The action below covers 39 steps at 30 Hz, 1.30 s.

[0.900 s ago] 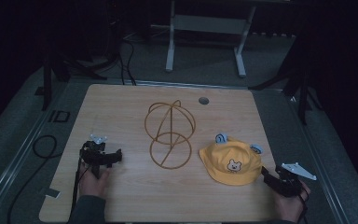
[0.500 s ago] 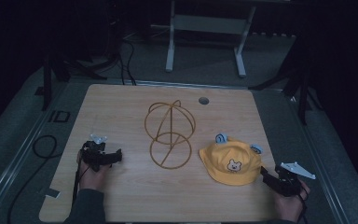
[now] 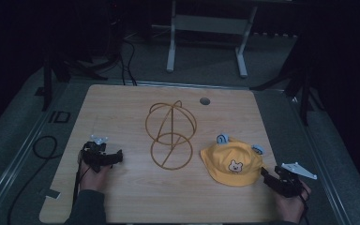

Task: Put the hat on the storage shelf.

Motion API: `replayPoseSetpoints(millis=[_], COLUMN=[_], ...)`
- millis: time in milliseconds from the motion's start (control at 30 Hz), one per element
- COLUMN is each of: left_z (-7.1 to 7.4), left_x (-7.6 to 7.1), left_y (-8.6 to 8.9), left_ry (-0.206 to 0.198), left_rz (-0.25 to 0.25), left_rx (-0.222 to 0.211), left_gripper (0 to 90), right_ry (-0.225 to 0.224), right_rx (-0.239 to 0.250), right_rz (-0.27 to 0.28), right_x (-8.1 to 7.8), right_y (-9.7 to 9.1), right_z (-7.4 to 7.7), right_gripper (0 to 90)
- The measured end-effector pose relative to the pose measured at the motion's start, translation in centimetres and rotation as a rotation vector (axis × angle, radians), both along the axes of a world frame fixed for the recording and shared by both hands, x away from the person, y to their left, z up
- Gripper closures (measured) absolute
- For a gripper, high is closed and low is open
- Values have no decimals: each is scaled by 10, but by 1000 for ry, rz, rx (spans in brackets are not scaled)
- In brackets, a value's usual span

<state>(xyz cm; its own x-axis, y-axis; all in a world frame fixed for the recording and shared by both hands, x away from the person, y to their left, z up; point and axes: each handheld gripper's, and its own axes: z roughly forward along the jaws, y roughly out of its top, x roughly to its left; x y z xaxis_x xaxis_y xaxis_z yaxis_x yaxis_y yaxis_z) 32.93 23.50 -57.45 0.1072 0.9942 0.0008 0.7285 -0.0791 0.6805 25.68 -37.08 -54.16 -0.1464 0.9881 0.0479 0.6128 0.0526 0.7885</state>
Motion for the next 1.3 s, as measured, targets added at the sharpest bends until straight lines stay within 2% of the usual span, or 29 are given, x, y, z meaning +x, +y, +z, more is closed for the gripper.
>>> replayPoseSetpoints(millis=[133,533,733,867,1133,1200,1300], left_z=[0,0,0,0,0,0,0], left_x=[0,0,0,0,0,0,0], left_y=[-1,-1,-1,-1,-1,-1,-1], left_ry=[-3,-3,-3,-3,-3,-3,-3], left_rz=[0,0,-1,-1,0,0,0], left_rx=[-2,-2,-3,-3,-3,-3,-3], left_gripper=[8,8,8,8,8,8,9], right_ry=[5,31,48,61,102,113,128], right_rx=[-12,-4,-27,-39,-98,-100,-103], right_rz=[21,85,141,175,256,279,301], right_x=[1,-3,-8,-9,-15,-16,-16], right_y=[3,-1,-4,-6,-5,-5,-5], right_z=[1,10,21,28,34,36,41], right_gripper=[401,389,350,350,365,387,373])
